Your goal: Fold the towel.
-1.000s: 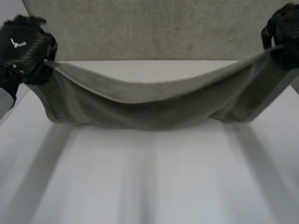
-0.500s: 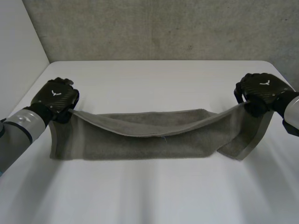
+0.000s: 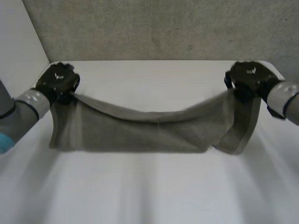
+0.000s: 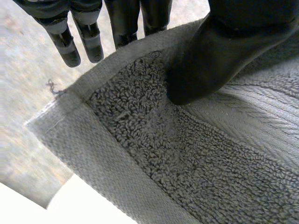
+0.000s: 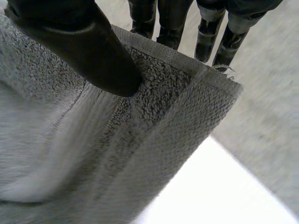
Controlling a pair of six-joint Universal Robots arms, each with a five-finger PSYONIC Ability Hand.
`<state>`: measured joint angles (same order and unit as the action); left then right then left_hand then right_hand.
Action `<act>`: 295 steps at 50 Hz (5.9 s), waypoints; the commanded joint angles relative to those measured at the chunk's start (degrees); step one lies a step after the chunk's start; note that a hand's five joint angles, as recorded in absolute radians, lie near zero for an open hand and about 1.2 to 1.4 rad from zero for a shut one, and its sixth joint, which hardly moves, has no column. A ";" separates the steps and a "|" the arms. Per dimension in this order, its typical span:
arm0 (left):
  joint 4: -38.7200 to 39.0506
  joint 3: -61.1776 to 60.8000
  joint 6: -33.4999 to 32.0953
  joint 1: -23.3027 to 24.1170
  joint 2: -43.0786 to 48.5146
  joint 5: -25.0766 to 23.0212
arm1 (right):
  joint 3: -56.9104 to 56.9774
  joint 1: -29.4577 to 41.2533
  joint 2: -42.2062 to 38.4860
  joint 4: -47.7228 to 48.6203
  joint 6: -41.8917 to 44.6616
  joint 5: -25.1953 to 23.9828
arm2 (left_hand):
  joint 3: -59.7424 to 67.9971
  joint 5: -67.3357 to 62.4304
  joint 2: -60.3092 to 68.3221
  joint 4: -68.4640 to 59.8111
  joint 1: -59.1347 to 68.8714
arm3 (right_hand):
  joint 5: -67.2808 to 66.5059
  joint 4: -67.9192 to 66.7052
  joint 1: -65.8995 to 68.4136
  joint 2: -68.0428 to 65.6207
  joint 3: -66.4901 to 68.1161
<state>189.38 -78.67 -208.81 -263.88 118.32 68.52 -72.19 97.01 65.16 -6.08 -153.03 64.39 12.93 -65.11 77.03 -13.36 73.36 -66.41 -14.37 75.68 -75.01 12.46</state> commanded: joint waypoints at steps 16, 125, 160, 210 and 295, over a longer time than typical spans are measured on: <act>12.86 0.92 25.56 -0.75 -20.40 -0.40 | 8.33 -0.06 12.44 14.25 -24.78 2.85 | -2.93 -4.89 2.97 3.36 6.64 | -3.59 4.37 4.32 -4.99 -2.46; 1.61 13.55 4.64 2.32 19.75 0.82 | 2.58 -3.50 -18.40 18.91 -10.27 3.28 | -2.93 -4.89 2.97 3.36 6.64 | -3.59 4.37 4.32 -4.99 -2.46; 10.84 -21.35 13.87 1.44 -14.52 2.05 | -28.52 -7.53 9.90 19.18 -5.01 2.41 | -2.93 60.36 -62.27 3.36 -58.61 | 61.13 4.37 -60.40 59.73 -2.46; 12.86 -27.41 19.41 -0.49 -16.72 -1.11 | -25.11 -22.73 -4.43 20.06 5.38 -3.22 | -2.93 60.53 -62.44 3.36 -58.78 | -3.59 4.37 4.32 -4.99 -2.46; 13.47 -9.04 20.82 25.87 1.38 6.71 | -40.93 -2.18 11.13 15.31 -0.95 -1.46 | -2.93 58.85 -60.77 3.36 -57.10 | 55.22 4.37 -54.49 53.82 -2.46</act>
<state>203.21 -89.39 -187.89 -238.88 115.47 72.84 -111.39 96.85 77.54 8.16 -155.73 65.65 12.93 -4.72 15.58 -13.36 17.58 -7.51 -14.37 17.08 -16.33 12.46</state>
